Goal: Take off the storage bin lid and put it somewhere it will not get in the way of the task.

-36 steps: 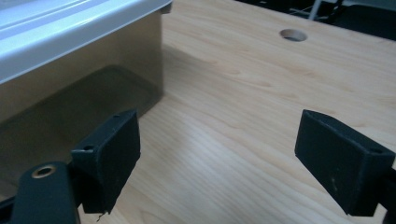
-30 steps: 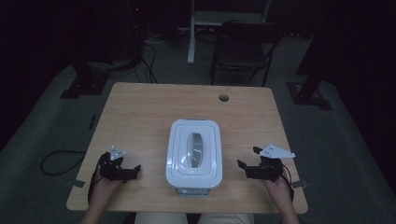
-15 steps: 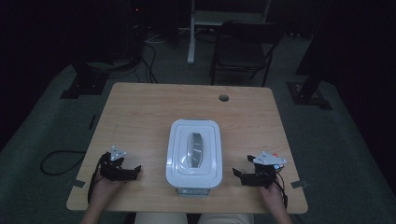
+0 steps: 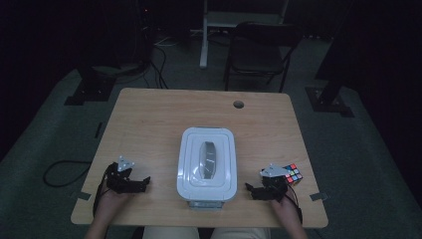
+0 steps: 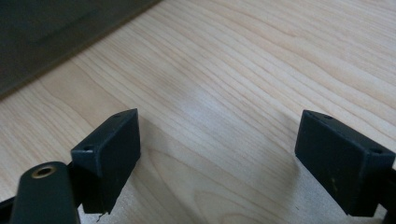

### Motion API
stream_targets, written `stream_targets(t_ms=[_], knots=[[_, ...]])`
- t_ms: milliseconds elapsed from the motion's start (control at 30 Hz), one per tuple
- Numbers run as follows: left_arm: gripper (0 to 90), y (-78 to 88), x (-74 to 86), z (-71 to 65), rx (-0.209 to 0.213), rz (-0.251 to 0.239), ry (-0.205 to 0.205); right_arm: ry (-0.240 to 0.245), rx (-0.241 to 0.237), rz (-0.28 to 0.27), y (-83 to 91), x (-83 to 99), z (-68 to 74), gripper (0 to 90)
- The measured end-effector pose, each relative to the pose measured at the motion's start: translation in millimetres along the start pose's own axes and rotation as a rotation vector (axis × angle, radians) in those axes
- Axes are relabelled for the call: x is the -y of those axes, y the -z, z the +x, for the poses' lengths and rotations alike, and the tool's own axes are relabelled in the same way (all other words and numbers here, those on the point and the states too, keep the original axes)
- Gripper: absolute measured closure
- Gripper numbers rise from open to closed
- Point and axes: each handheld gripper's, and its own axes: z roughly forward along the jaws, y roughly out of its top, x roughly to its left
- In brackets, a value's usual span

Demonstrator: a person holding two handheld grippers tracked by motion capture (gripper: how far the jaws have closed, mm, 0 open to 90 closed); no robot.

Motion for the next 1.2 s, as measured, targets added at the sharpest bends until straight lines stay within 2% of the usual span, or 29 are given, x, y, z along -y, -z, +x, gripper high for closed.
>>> stream_targets(t_ms=[67,100,333,467,533,600,633,733,800,833,867,900,933,1000,1033,1200], knots=[[0.7,0.3,0.2,0.4,0.006,0.001,-0.006,-0.011,-0.006,0.004,-0.2,0.0,-0.8,14.2],[0.7,0.5,0.4,0.8,0.011,0.0,-0.011,-0.04,-0.026,0.014,-0.7,0.1,-3.3,13.7],[0.7,1.5,1.3,1.5,0.021,0.003,-0.021,-0.039,-0.02,0.015,-0.8,0.1,-3.1,13.5],[1.7,4.9,0.5,-1.1,0.008,0.018,-0.03,-0.039,-0.02,0.015,-0.8,0.1,-3.1,13.5],[1.7,8.9,-1.2,-2.6,0.021,0.01,-0.026,-0.042,-0.017,0.014,-0.7,0.3,-2.7,13.5],[1.7,19.1,-8.0,-5.8,0.048,-0.016,-0.023,-0.044,-0.016,0.014,-0.5,0.5,-2.3,13.5],[1.7,19.1,-8.0,-5.8,0.048,-0.016,-0.023,-0.044,-0.016,0.014,-0.5,0.5,-2.3,13.5],[1.7,36.1,-21.5,-14.5,0.085,-0.056,-0.044,-0.044,-0.016,0.014,-0.3,0.7,-2.2,13.5],[1.7,40.6,-25.2,-17.8,0.082,-0.059,-0.057,-0.044,-0.015,0.014,-0.3,0.7,-2.2,13.5],[1.7,45.0,-29.0,-21.9,0.064,-0.059,-0.07,-0.044,-0.015,0.014,-0.3,0.7,-2.2,13.5],[1.7,54.5,-36.1,-28.7,0.07,-0.082,-0.079,-0.046,-0.014,0.014,-0.2,0.8,-2.0,13.5],[1.7,54.5,-36.1,-28.7,0.07,-0.082,-0.079,-0.046,-0.013,0.014,-0.1,0.9,-1.9,13.5],[1.7,63.6,-42.9,-33.7,0.089,-0.108,-0.075,-0.047,-0.013,0.014,0.1,1.1,-1.8,13.5],[1.7,67.9,-46.2,-35.9,0.1,-0.119,-0.076,-0.047,-0.013,0.014,0.2,1.1,-1.7,13.5],[1.7,76.1,-52.3,-40.7,0.127,-0.139,-0.089,-0.048,-0.013,0.015,0.2,1.1,-1.7,13.5],[1.7,90.4,-65.6,-52.2,0.169,-0.177,-0.119,-0.048,-0.013,0.015,0.2,1.1,-1.7,13.5]])
